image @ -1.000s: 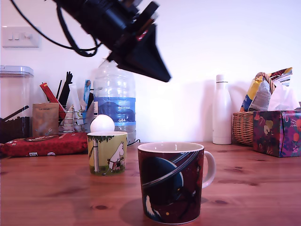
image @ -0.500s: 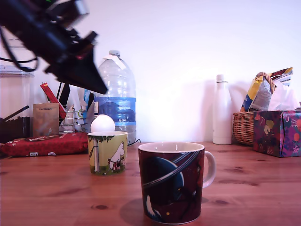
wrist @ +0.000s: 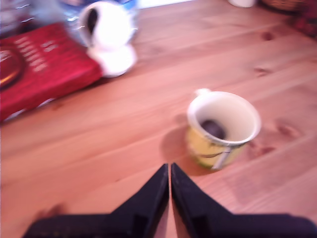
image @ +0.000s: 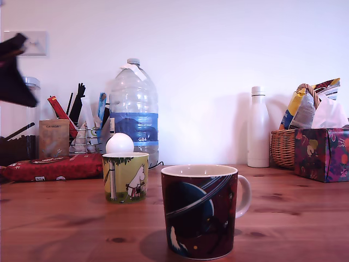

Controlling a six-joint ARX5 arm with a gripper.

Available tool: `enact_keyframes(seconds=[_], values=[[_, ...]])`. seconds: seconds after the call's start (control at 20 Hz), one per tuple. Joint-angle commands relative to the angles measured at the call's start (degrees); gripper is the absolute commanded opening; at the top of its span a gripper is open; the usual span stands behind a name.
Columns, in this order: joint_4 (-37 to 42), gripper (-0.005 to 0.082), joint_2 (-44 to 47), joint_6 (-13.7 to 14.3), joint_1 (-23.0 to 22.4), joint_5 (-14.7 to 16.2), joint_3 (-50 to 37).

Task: Pick up the coffee capsules from the table one by one and drop them inside the nearest coffee cup

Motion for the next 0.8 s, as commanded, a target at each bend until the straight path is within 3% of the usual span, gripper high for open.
enact_keyframes(seconds=[0.0,0.15,0.3,0.6,0.75], values=[[0.83,-0.0024,-5.42,-1.84,1.49,-1.31,-4.35],[0.33,-0.0024,-15.15,-4.31,3.06,-4.22,-10.29],[-2.08,-0.0024,-25.44,-7.37,3.37,-5.11,-14.8],[-14.4,-0.0024,-41.42,-8.9,3.37,-5.68,-15.58],[-16.85,-0.0024,-46.42,-9.49,3.34,-6.91,-15.58]])
